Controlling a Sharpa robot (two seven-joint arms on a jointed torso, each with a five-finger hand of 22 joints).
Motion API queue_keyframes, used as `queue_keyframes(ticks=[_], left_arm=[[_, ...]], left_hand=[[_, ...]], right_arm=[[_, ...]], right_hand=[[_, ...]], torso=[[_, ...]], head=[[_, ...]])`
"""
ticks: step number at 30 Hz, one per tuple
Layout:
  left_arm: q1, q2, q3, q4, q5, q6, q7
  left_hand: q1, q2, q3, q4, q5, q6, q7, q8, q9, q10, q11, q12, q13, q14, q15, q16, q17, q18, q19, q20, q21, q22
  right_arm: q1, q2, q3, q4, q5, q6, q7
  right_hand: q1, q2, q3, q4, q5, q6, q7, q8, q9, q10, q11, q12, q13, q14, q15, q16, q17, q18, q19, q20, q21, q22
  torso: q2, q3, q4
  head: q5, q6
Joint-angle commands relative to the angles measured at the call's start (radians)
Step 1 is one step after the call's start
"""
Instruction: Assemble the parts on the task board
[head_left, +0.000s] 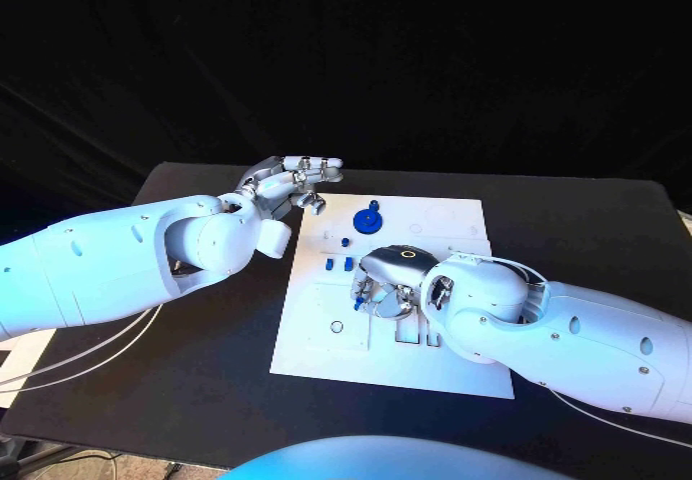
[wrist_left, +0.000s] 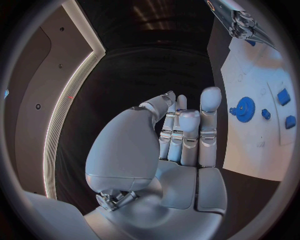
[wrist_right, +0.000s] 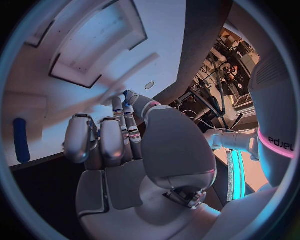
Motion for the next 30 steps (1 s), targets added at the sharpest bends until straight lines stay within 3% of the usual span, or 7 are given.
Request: queue_keyframes(ticks=[1,5,10,12,24,30], left_arm=[[0.000,0.001,0.001,0.001,-0.005,0.016,0.003],[0.000,0.000,0.001,0.000,-0.005,0.016,0.003],[0.000,-0.001,0.001,-0.001,-0.005,0.017,0.001],[0.000,-0.001,0.001,-0.002,-0.005,0.017,0.001],[0.000,-0.002,0.001,-0.007,-0.005,0.019,-0.001],[0.000,-0.002,0.000,-0.007,-0.005,0.021,-0.001]], left_hand=[[0.007,0.005,-0.005,0.000,-0.003,-0.005,-0.001,0.003,-0.001,-0.006,-0.002,0.003,0.002,-0.004,0.000,-0.005,-0.001,0.007,-0.008,0.002,-0.006,-0.001],[0.007,0.005,-0.005,0.000,-0.003,-0.005,-0.001,0.003,-0.001,-0.006,-0.002,0.003,0.002,-0.004,0.000,-0.005,-0.001,0.007,-0.008,0.002,-0.006,-0.001],[0.007,0.005,-0.005,0.000,-0.003,-0.005,-0.001,0.003,-0.001,-0.006,-0.002,0.003,0.002,-0.004,0.000,-0.005,-0.001,0.007,-0.008,0.002,-0.006,-0.001],[0.008,0.006,-0.005,-0.001,-0.003,-0.005,-0.001,0.003,-0.001,-0.006,-0.002,0.004,0.002,-0.005,0.000,-0.005,-0.003,0.007,-0.009,0.002,-0.008,-0.002],[0.008,0.006,-0.005,-0.001,-0.003,-0.005,-0.001,0.003,-0.001,-0.006,-0.002,0.004,0.002,-0.005,0.000,-0.005,-0.003,0.007,-0.009,0.002,-0.008,-0.002],[0.008,0.006,-0.005,-0.001,-0.003,-0.005,-0.001,0.003,-0.001,-0.006,-0.002,0.004,0.002,-0.005,0.000,-0.005,-0.003,0.007,-0.009,0.002,-0.008,-0.002]], right_arm=[[-0.006,0.000,-0.006,-0.001,0.008,0.035,-0.009],[-0.006,-0.002,-0.006,0.000,0.009,0.016,-0.009],[-0.006,-0.013,-0.006,0.007,0.007,-0.034,-0.004],[-0.006,-0.020,-0.006,0.013,0.006,-0.057,0.001],[0.000,-0.093,0.000,0.085,0.003,-0.124,0.007],[0.024,-0.160,0.013,0.129,-0.004,-0.136,-0.013]], right_hand=[[0.005,-0.001,-0.007,-0.001,0.007,-0.007,0.003,-0.002,-0.001,-0.001,-0.003,0.000,0.002,0.025,0.007,0.001,-0.001,0.001,0.000,0.004,-0.006,-0.001],[0.005,-0.008,-0.016,-0.003,0.007,-0.027,0.008,-0.005,-0.007,-0.012,0.001,-0.002,0.001,0.024,0.010,0.000,-0.004,0.002,-0.003,0.006,-0.009,-0.006],[0.003,-0.035,-0.072,-0.009,0.013,-0.196,0.023,-0.003,-0.052,-0.138,0.020,-0.001,-0.001,0.009,0.027,-0.029,-0.045,0.016,-0.046,0.019,-0.055,-0.067],[0.009,-0.035,-0.089,-0.014,0.014,-0.212,0.022,-0.003,-0.057,-0.156,0.023,0.005,0.000,0.008,0.027,-0.031,-0.049,0.018,-0.050,0.022,-0.061,-0.075],[0.033,-0.011,-0.125,-0.027,0.024,-0.190,0.021,0.006,-0.055,-0.149,0.019,0.048,0.004,0.010,0.025,-0.029,-0.049,0.016,-0.040,0.022,-0.060,-0.070],[0.040,0.003,-0.125,-0.028,0.030,-0.160,0.020,0.012,-0.053,-0.129,0.016,0.072,0.003,0.013,0.022,-0.023,-0.041,0.014,-0.031,0.019,-0.053,-0.060]], torso=[[0.001,0.0006,0.0008],[0.001,0.0003,0.0005],[0.000,0.0010,-0.0005],[0.000,0.0012,-0.0001],[0.000,0.0017,-0.0012],[0.000,0.0011,-0.0010]], head=[[0.000,0.000],[0.000,0.000],[-0.001,0.001],[-0.001,0.001],[-0.010,0.009],[-0.022,0.020]])
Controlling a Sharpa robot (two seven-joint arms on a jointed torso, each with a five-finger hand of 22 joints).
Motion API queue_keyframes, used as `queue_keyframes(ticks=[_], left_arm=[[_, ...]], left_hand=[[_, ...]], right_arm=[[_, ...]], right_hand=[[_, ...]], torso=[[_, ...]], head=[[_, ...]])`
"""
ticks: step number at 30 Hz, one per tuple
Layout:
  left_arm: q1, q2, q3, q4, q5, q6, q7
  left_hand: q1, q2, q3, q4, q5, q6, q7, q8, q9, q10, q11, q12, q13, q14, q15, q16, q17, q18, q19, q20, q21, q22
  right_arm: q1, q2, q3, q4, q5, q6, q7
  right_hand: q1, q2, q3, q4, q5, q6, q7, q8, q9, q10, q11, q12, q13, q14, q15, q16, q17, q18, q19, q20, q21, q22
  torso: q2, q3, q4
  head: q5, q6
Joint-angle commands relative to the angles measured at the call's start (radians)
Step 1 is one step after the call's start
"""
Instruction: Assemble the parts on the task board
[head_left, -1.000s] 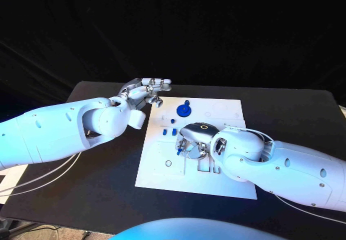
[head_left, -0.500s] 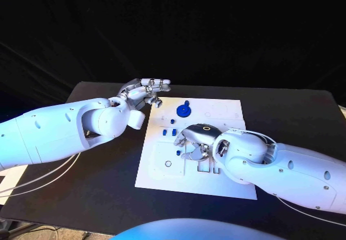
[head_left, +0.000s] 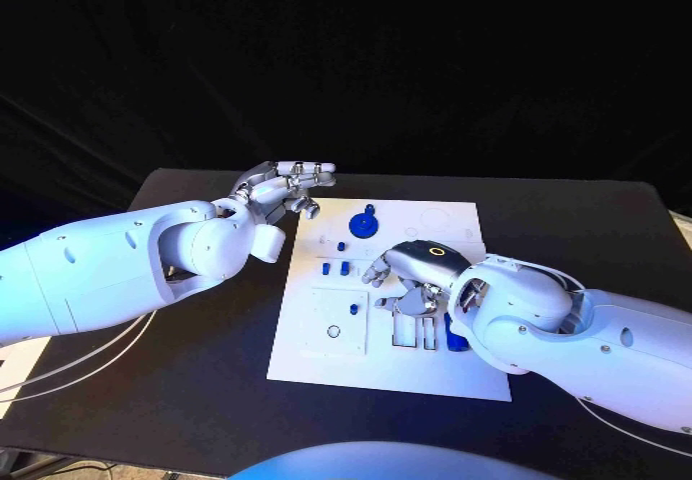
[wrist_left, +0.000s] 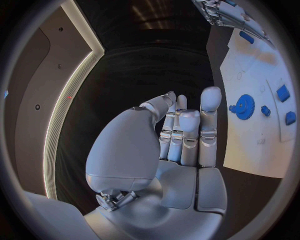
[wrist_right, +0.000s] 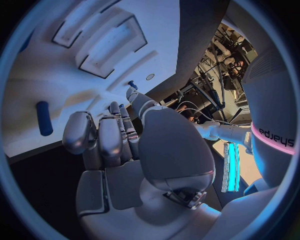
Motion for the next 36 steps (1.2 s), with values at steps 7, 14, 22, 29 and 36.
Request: queue_keyframes(ticks=[7,14,22,29,36], left_arm=[[0.000,-0.002,0.000,0.007,-0.004,0.025,0.006],[0.000,0.000,0.000,0.006,-0.006,0.028,0.008],[0.000,0.003,0.000,0.003,-0.007,0.033,0.005],[0.000,0.003,0.000,0.001,-0.007,0.035,0.003],[0.000,0.004,0.000,0.002,-0.007,0.035,0.002]], left_hand=[[0.005,0.002,-0.006,-0.002,-0.003,-0.006,0.000,0.003,-0.001,-0.007,-0.002,0.005,0.002,-0.006,0.000,-0.006,-0.003,0.007,-0.005,-0.002,-0.003,-0.001],[0.004,0.002,-0.007,-0.002,-0.004,-0.006,0.000,0.004,-0.001,-0.007,-0.001,0.005,0.002,-0.006,0.000,-0.006,-0.003,0.008,-0.006,-0.001,-0.004,-0.002],[0.004,0.002,-0.007,-0.002,-0.004,-0.006,0.000,0.004,-0.001,-0.007,-0.001,0.005,0.002,-0.006,0.000,-0.006,-0.003,0.008,-0.006,-0.001,-0.004,-0.002],[0.004,0.002,-0.007,-0.002,-0.004,-0.006,0.000,0.004,-0.001,-0.007,-0.001,0.005,0.002,-0.006,0.000,-0.006,-0.003,0.008,-0.006,-0.001,-0.004,-0.002],[0.003,0.003,-0.008,-0.002,-0.004,-0.006,0.000,0.004,-0.001,-0.008,-0.001,0.006,0.002,-0.006,0.001,-0.005,-0.002,0.008,-0.006,-0.001,-0.005,-0.003]], right_arm=[[0.080,-0.133,0.011,0.042,-0.038,0.030,-0.059],[0.107,-0.190,0.011,0.039,-0.050,0.101,-0.077],[0.099,-0.173,0.006,0.013,-0.047,0.140,-0.068],[0.089,-0.141,0.002,-0.007,-0.039,0.157,-0.055],[0.079,-0.115,0.000,-0.025,-0.035,0.154,-0.044]], right_hand=[[-0.020,-0.024,-0.058,0.014,0.006,0.013,-0.030,-0.006,-0.003,-0.058,-0.002,-0.011,-0.005,0.010,-0.003,-0.001,-0.007,0.014,0.008,-0.004,0.002,-0.002],[0.019,-0.023,-0.165,0.050,0.012,0.008,-0.052,-0.008,-0.007,-0.116,0.002,-0.008,-0.002,0.010,-0.016,-0.007,-0.016,0.016,0.004,-0.012,-0.008,-0.010],[0.043,-0.003,-0.180,0.057,0.015,0.012,-0.056,-0.007,-0.006,-0.096,-0.004,0.015,0.000,0.011,-0.015,-0.009,-0.018,0.015,0.005,-0.015,-0.009,-0.010],[0.062,0.029,-0.175,0.055,0.018,0.039,-0.047,-0.003,-0.003,-0.026,-0.014,0.058,0.001,0.014,-0.012,-0.002,-0.010,0.014,0.012,-0.012,-0.004,-0.003],[0.077,0.061,-0.142,0.057,-0.001,0.080,-0.039,0.003,0.000,0.029,-0.021,0.070,-0.004,0.018,-0.016,0.008,0.002,0.012,0.022,-0.015,0.005,0.010]], torso=[[0.000,-0.0028,-0.0005],[0.002,0.0007,0.0014],[0.002,-0.0002,0.0036],[0.002,-0.0011,0.0026],[0.002,-0.0012,0.0021]], head=[[-0.030,0.025],[-0.037,0.033],[-0.038,0.034],[-0.035,0.032],[-0.034,0.029]])
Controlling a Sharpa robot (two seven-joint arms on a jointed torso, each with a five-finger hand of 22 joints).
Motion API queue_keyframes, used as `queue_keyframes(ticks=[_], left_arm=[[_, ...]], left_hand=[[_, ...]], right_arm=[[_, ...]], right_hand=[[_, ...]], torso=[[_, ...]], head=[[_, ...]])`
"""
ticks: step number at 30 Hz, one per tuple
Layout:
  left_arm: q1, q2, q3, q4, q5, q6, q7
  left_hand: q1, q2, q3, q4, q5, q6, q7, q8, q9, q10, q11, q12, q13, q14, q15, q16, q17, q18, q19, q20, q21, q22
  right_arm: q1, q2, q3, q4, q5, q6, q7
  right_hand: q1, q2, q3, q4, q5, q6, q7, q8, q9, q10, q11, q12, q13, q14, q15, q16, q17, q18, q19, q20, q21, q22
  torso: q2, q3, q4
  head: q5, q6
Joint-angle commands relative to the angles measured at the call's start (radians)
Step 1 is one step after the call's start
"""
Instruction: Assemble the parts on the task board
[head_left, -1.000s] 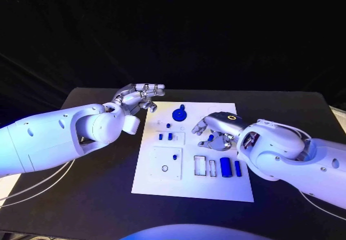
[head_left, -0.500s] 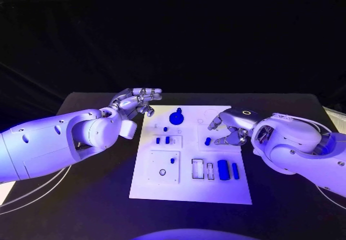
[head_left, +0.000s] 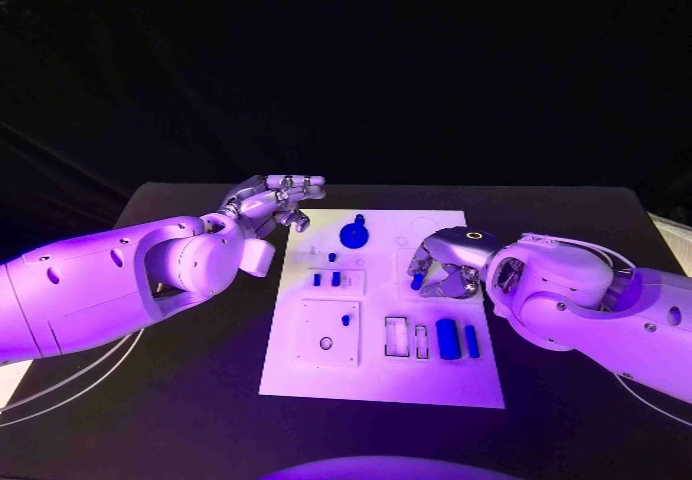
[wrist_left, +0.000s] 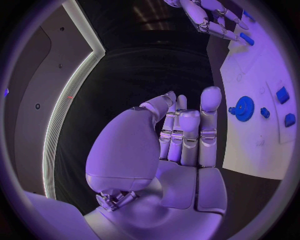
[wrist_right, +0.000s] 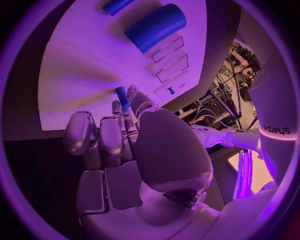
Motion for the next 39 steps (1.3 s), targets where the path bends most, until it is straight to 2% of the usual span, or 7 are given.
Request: queue_keyframes(ticks=[1,10,18,23,29,34,39], left_arm=[[0.000,0.002,0.001,0.002,-0.004,0.020,0.003],[0.000,0.001,0.001,0.002,-0.004,0.021,0.003],[0.000,0.001,0.001,0.002,-0.004,0.021,0.002],[0.000,0.001,0.001,0.002,-0.004,0.022,0.001],[0.000,0.001,0.001,0.000,-0.004,0.023,0.000],[0.000,0.001,0.001,0.000,-0.004,0.023,-0.001],[0.000,0.002,0.001,0.000,-0.004,0.024,-0.001]], left_hand=[[0.003,0.003,-0.005,0.001,-0.004,-0.006,0.000,0.004,-0.001,-0.008,-0.001,0.006,0.001,-0.006,0.001,-0.005,0.000,0.008,-0.006,-0.001,-0.005,-0.001],[0.003,0.003,-0.005,0.001,-0.004,-0.006,0.000,0.004,-0.001,-0.008,-0.001,0.006,0.001,-0.006,0.001,-0.005,0.000,0.008,-0.006,-0.001,-0.005,-0.001],[0.003,0.003,-0.005,0.001,-0.004,-0.006,0.000,0.004,-0.001,-0.008,-0.001,0.006,0.001,-0.006,0.001,-0.005,0.000,0.008,-0.006,-0.001,-0.005,-0.001],[0.003,0.003,-0.005,0.001,-0.004,-0.006,0.000,0.004,-0.001,-0.008,-0.001,0.006,0.001,-0.006,0.001,-0.005,0.000,0.008,-0.006,-0.001,-0.005,-0.001],[0.003,0.003,-0.005,0.001,-0.004,-0.006,0.000,0.004,-0.001,-0.008,-0.001,0.006,0.001,-0.006,0.001,-0.005,0.000,0.008,-0.006,-0.001,-0.005,-0.001],[0.003,0.003,-0.005,0.001,-0.004,-0.006,0.000,0.004,-0.001,-0.008,-0.001,0.006,0.001,-0.006,0.001,-0.005,0.000,0.008,-0.006,-0.001,-0.005,-0.001],[0.003,0.003,-0.005,0.001,-0.004,-0.006,0.000,0.004,-0.001,-0.008,-0.001,0.006,0.001,-0.006,0.001,-0.005,0.000,0.008,-0.006,-0.001,-0.005,-0.001]], right_arm=[[-0.004,0.009,0.000,-0.006,-0.005,0.020,0.014],[-0.009,0.024,-0.001,-0.017,-0.005,0.004,0.017],[-0.010,0.029,-0.001,-0.026,-0.034,-0.044,-0.001],[-0.010,0.025,-0.001,-0.018,-0.043,-0.095,0.001],[-0.008,-0.002,0.004,0.022,-0.033,-0.144,0.006],[0.004,-0.029,0.010,0.060,-0.004,-0.156,0.006],[0.008,-0.029,0.013,0.103,0.036,-0.158,0.015]], right_hand=[[0.007,0.016,0.016,-0.001,-0.009,0.012,0.000,0.007,0.001,0.015,-0.001,0.003,-0.001,0.018,-0.005,0.007,0.003,0.011,0.011,0.000,0.006,0.004],[0.014,0.039,0.074,0.005,-0.022,0.071,-0.002,0.020,0.008,0.084,-0.016,-0.001,0.000,0.022,-0.016,0.020,0.017,0.007,0.026,-0.008,0.023,0.027],[0.029,0.070,0.151,-0.006,-0.053,0.122,-0.008,0.038,0.021,0.152,-0.030,-0.010,0.004,0.025,-0.029,0.032,0.032,0.000,0.043,-0.021,0.045,0.055],[0.022,0.063,0.201,-0.015,-0.052,0.129,-0.008,0.040,0.028,0.178,-0.033,-0.026,0.005,0.026,-0.031,0.038,0.038,-0.003,0.050,-0.025,0.055,0.070],[0.014,0.046,0.232,-0.025,-0.052,0.128,-0.004,0.037,0.031,0.183,-0.030,-0.042,0.005,0.026,-0.030,0.039,0.038,-0.004,0.052,-0.024,0.059,0.075],[0.009,0.037,0.241,-0.029,-0.053,0.128,-0.002,0.036,0.032,0.184,-0.029,-0.048,0.005,0.026,-0.028,0.040,0.039,-0.004,0.052,-0.024,0.060,0.077],[0.006,0.032,0.245,-0.031,-0.053,0.129,0.000,0.036,0.033,0.185,-0.028,-0.051,0.005,0.026,-0.028,0.041,0.040,-0.004,0.053,-0.023,0.061,0.078]], torso=[[0.000,-0.0001,0.0000],[-0.001,0.0000,0.0005],[-0.001,0.0004,0.0000],[-0.001,0.0009,0.0000],[-0.002,-0.0002,-0.0007],[-0.001,-0.0007,-0.0007],[-0.001,0.0005,-0.0006]], head=[[0.001,-0.002],[0.003,-0.006],[0.003,-0.009],[0.003,-0.009],[0.001,-0.008],[0.000,-0.007],[0.004,-0.007]])
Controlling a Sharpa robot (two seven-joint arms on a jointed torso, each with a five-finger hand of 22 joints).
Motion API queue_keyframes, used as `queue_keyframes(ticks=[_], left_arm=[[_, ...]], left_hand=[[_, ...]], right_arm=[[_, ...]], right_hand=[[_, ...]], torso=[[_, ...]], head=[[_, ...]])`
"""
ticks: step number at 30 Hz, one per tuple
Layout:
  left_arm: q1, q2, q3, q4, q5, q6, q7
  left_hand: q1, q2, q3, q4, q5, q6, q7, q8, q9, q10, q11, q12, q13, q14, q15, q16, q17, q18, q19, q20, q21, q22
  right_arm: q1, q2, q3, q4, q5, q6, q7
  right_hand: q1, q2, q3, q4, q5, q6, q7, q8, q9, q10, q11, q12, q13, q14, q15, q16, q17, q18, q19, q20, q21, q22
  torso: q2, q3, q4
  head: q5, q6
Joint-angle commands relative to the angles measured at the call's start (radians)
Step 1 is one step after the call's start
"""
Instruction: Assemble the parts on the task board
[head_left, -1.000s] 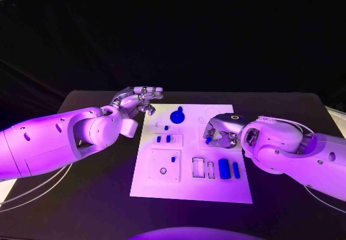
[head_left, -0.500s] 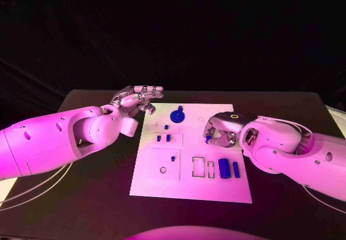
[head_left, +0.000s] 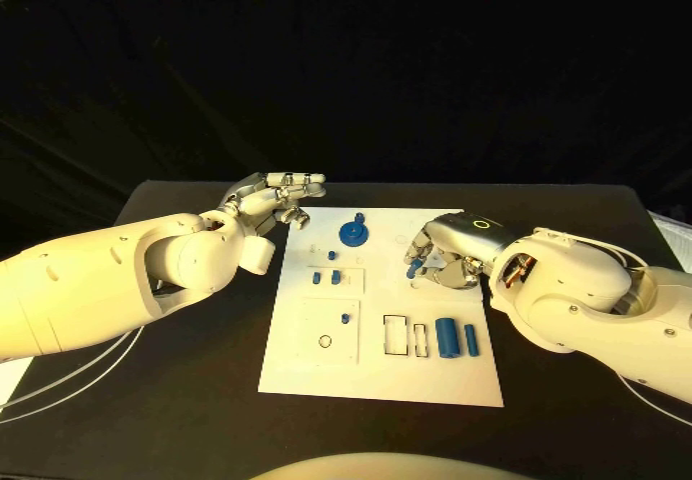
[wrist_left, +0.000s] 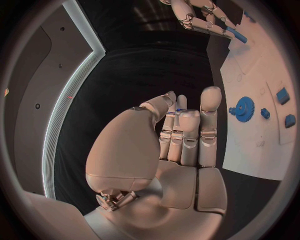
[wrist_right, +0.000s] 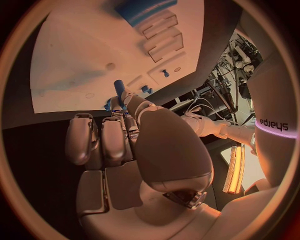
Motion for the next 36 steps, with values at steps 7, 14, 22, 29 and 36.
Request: queue_keyframes(ticks=[7,14,22,29,36], left_arm=[[0.000,0.006,0.001,-0.001,-0.004,0.023,0.001],[0.000,0.010,0.001,-0.002,-0.004,0.025,0.000],[0.000,0.017,0.000,-0.003,-0.004,0.028,0.000],[0.000,0.020,0.000,-0.005,-0.004,0.029,0.001],[-0.001,0.020,0.000,-0.006,-0.004,0.030,0.000]], left_hand=[[0.003,0.003,-0.005,0.001,-0.004,-0.006,0.000,0.004,-0.001,-0.008,-0.001,0.006,0.001,-0.006,0.001,-0.005,0.000,0.008,-0.006,-0.001,-0.005,-0.001],[0.003,0.003,-0.005,0.001,-0.004,-0.006,0.000,0.004,-0.001,-0.008,-0.001,0.006,0.001,-0.006,0.001,-0.005,0.000,0.008,-0.006,-0.001,-0.005,-0.001],[0.003,0.003,-0.005,0.001,-0.004,-0.006,0.000,0.004,-0.001,-0.008,-0.001,0.006,0.001,-0.006,0.001,-0.005,0.000,0.008,-0.006,-0.001,-0.005,-0.001],[0.003,0.004,-0.008,0.000,-0.004,-0.006,0.000,0.005,-0.001,-0.010,-0.001,0.009,0.002,-0.007,0.001,-0.005,-0.003,0.008,-0.007,-0.001,-0.008,-0.003],[0.003,0.004,-0.008,0.000,-0.004,-0.006,0.000,0.005,-0.001,-0.010,-0.001,0.009,0.002,-0.007,0.001,-0.005,-0.003,0.008,-0.007,-0.001,-0.008,-0.003]], right_arm=[[-0.015,0.074,-0.001,0.053,0.066,-0.025,0.032],[-0.051,0.168,-0.006,0.045,0.061,-0.021,0.055],[-0.116,0.246,-0.013,0.004,0.059,-0.001,0.079],[-0.151,0.276,-0.014,-0.032,0.048,0.020,0.086],[-0.156,0.281,-0.014,-0.047,0.036,0.038,0.081]], right_hand=[[-0.013,-0.011,0.012,0.002,0.002,0.008,0.004,0.000,0.010,0.051,-0.039,-0.010,0.002,0.029,-0.002,0.003,-0.001,-0.004,0.007,0.001,0.006,0.000],[-0.015,-0.012,0.012,0.002,0.002,0.008,0.005,-0.001,0.010,0.051,-0.039,-0.011,0.002,0.029,-0.002,0.003,-0.002,-0.003,0.004,0.001,0.003,-0.003],[-0.016,-0.013,0.018,-0.001,0.003,0.004,0.007,-0.003,0.010,0.048,-0.037,-0.016,0.001,0.028,-0.001,0.001,-0.006,-0.001,0.000,0.002,0.000,-0.009],[-0.017,-0.013,0.021,-0.002,0.003,0.002,0.008,-0.005,0.010,0.047,-0.036,-0.019,0.001,0.028,0.000,0.001,-0.006,-0.001,-0.002,0.002,-0.002,-0.011],[-0.017,-0.013,0.021,-0.003,0.003,0.002,0.008,-0.005,0.010,0.047,-0.036,-0.019,0.001,0.028,0.000,0.000,-0.007,-0.001,-0.002,0.002,-0.002,-0.011]], torso=[[0.001,-0.0001,0.0012],[0.001,-0.0015,0.0011],[0.003,-0.0013,0.0016],[0.002,-0.0007,0.0003],[0.002,0.0005,0.0009]], head=[[0.012,-0.005],[0.022,-0.008],[0.032,-0.015],[0.036,-0.021],[0.039,-0.024]])
